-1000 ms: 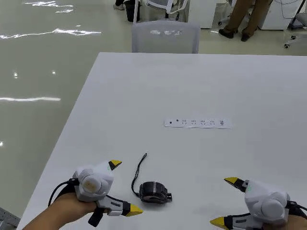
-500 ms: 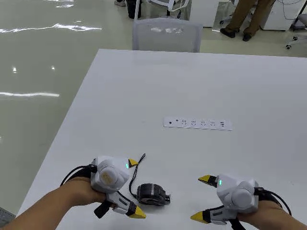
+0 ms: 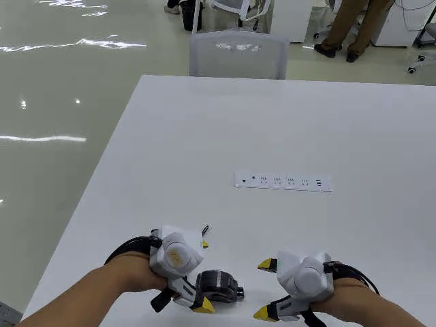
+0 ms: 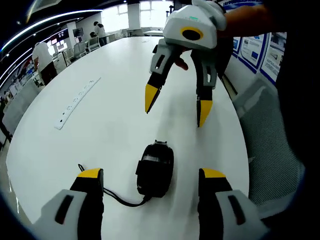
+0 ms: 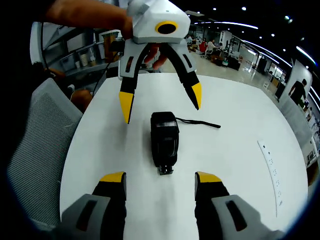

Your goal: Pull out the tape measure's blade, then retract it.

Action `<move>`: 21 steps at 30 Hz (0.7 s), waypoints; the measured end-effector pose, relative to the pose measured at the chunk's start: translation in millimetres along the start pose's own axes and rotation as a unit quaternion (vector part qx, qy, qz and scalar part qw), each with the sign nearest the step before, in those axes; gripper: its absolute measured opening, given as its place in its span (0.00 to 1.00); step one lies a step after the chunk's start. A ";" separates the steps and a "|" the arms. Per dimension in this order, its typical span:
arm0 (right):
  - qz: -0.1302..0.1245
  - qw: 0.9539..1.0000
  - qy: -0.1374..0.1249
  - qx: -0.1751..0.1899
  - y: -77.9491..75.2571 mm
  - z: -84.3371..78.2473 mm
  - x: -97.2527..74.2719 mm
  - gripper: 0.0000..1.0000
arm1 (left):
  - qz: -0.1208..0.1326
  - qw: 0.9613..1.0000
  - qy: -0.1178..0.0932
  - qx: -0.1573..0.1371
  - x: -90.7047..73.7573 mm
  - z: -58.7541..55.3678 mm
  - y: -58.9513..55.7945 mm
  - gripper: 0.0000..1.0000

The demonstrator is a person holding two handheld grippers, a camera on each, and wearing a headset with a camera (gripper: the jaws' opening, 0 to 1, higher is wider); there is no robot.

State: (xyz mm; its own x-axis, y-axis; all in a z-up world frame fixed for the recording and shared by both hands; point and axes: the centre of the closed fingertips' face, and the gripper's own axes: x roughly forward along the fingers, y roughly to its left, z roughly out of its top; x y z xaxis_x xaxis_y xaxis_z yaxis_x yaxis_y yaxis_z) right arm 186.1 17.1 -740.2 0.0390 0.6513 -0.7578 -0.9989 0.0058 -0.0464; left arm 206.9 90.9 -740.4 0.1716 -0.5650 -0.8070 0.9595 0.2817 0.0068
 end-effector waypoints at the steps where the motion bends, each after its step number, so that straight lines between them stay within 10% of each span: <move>1: 0.003 1.000 0.002 -0.002 -0.5 -0.5 3.3 0.54 | -0.002 1.000 0.000 0.002 3.4 -0.2 -1.5 0.74; 21: 0.051 0.997 0.053 0.008 -2.3 -17.7 48.2 0.36 | 0.002 0.998 0.042 0.049 40.3 -9.4 -7.2 0.40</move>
State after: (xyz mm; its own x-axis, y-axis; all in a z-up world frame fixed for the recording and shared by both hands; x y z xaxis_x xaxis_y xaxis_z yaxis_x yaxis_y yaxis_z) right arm 190.8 35.0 -788.1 -0.0611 0.5653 -0.8226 -0.9981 -0.0431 0.0445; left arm 204.8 73.4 -778.6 0.1601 -0.4952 -0.8539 0.9766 0.2052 0.0641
